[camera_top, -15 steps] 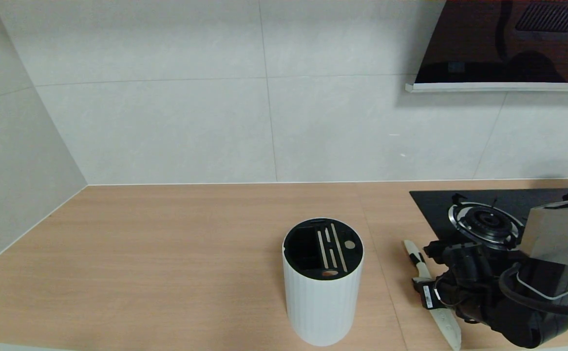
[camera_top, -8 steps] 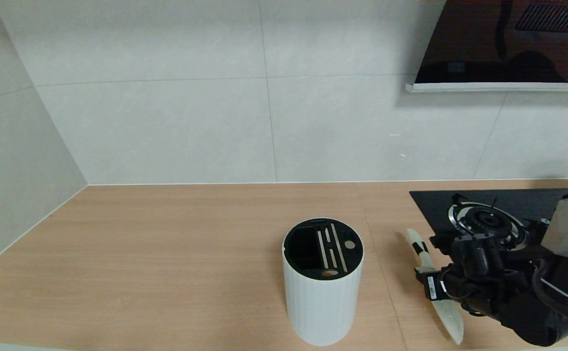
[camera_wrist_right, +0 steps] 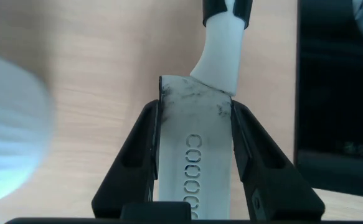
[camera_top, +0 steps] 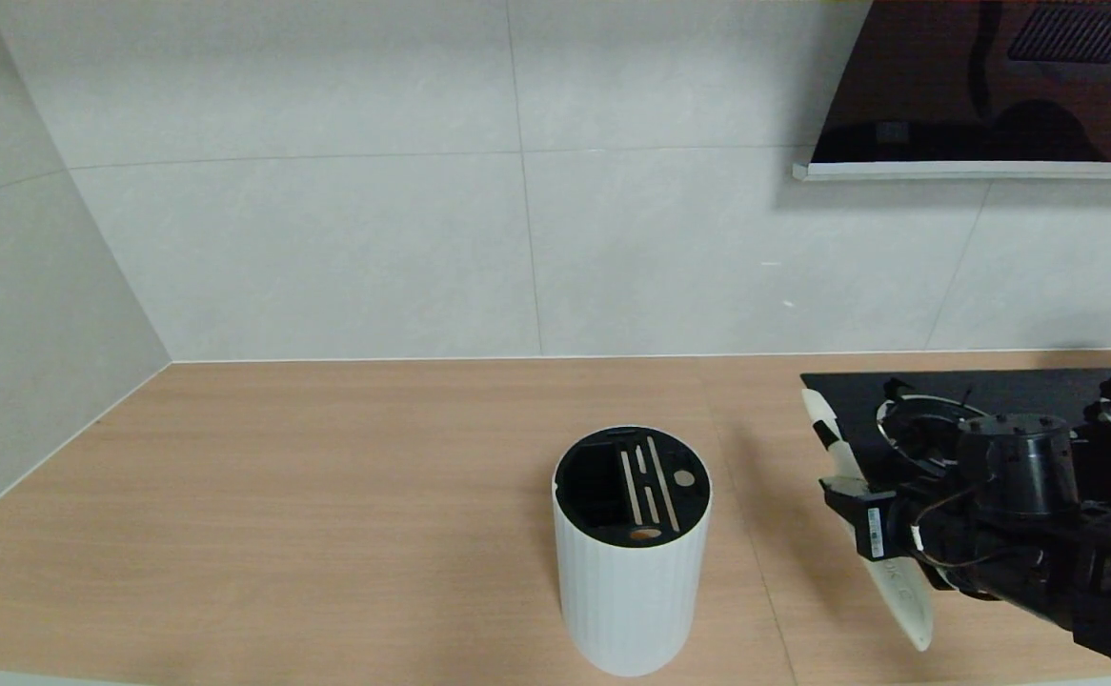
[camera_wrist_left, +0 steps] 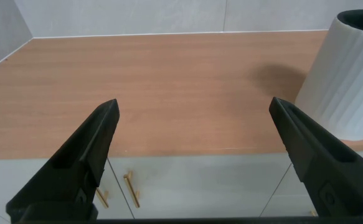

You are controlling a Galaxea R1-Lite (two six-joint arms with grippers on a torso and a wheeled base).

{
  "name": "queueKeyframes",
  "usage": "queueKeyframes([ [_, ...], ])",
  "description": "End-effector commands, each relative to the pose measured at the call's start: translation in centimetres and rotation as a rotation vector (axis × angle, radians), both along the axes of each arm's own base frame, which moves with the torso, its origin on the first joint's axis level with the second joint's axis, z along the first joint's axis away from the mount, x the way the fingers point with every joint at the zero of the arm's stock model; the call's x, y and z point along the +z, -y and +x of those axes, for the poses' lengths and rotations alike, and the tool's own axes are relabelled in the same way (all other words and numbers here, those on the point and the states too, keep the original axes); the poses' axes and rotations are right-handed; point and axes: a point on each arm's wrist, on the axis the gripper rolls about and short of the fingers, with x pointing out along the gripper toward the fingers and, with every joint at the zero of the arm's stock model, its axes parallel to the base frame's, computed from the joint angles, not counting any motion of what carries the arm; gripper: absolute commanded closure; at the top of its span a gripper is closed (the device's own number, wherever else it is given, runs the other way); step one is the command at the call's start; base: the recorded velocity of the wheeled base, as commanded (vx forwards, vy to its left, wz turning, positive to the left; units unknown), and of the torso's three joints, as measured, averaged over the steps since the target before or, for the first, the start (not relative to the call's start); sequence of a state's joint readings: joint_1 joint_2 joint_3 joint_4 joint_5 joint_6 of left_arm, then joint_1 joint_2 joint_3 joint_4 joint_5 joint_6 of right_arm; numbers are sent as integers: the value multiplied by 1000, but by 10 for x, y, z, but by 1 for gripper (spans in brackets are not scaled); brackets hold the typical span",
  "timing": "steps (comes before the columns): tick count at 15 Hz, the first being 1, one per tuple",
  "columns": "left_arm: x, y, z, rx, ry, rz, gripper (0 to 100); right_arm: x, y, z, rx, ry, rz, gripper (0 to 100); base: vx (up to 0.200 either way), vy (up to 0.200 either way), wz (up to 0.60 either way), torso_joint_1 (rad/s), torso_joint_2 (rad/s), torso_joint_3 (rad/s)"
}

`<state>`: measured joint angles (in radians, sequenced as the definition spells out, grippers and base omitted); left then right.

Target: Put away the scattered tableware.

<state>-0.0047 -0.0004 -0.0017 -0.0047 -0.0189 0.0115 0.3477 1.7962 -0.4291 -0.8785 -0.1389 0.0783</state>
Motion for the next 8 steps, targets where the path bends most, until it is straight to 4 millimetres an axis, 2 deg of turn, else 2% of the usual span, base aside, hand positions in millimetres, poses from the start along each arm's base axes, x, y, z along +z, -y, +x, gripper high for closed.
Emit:
queueKeyframes([
  [1, 2, 0, -1, -4, 9, 2, 0, 17, 0, -9, 12, 59, 18, 100, 0, 0, 0, 0, 0, 0],
  [3, 17, 0, -6, -18, 53, 0, 0, 18, -2, -9, 16, 65, 19, 100, 0, 0, 0, 0, 0, 0],
  [6, 34, 4, -10, -171, 14, 0, 0, 25, -5, -13, 28, 80, 24, 100, 0, 0, 0, 0, 0, 0],
  [7, 44, 5, -9, -217, -20, -7, 0, 31, -6, -12, 33, 79, 23, 100, 0, 0, 0, 0, 0, 0],
  [8, 62, 6, 2, -251, -89, -19, 0, 47, -9, -12, 39, 89, 34, 100, 0, 0, 0, 0, 0, 0],
])
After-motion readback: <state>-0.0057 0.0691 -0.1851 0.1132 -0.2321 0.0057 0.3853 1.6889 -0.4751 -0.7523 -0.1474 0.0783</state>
